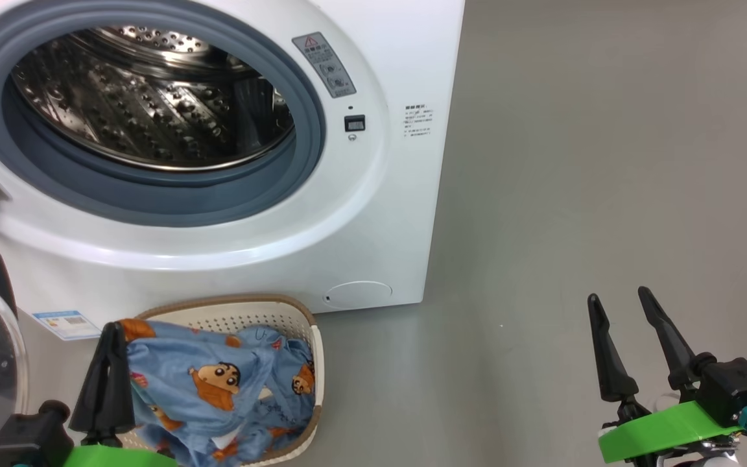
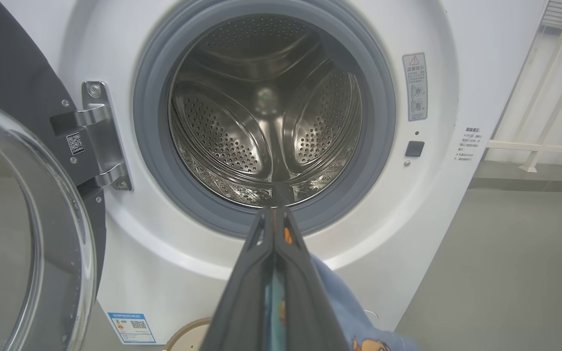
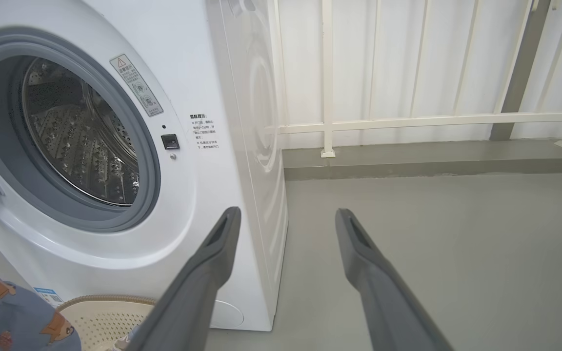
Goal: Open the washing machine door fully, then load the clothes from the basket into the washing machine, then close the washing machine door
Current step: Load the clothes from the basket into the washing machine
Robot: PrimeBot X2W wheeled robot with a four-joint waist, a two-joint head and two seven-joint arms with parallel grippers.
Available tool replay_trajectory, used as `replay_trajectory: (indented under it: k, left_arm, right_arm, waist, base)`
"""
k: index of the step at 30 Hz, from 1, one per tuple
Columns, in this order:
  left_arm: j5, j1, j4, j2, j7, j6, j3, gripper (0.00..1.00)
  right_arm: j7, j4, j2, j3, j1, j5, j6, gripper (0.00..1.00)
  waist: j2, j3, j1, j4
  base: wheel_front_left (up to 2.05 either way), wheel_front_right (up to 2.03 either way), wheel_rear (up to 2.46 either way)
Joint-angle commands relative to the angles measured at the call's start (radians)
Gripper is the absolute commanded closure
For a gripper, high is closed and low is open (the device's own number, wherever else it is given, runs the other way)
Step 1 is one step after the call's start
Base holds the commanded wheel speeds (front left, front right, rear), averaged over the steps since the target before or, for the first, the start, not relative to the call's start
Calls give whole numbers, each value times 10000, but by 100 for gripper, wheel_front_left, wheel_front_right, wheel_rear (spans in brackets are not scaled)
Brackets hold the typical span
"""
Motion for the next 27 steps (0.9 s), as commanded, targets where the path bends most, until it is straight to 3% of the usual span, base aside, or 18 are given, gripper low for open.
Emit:
replay_trajectory:
  k: [1, 27]
  left_arm:
    - [104, -92, -357, 111, -64, 50, 389, 100]
    - [24, 387, -397, 1, -65, 295, 109, 100]
  right_arm:
    - [-118, -298, -43, 206, 55, -80, 27, 0]
    - [-118, -250, -43, 180, 286, -2, 27, 0]
  waist:
    - [-1, -100, 0, 21]
    - [-1, -511, 0, 50]
  base:
    - [0, 0, 0]
    - [0, 0, 0]
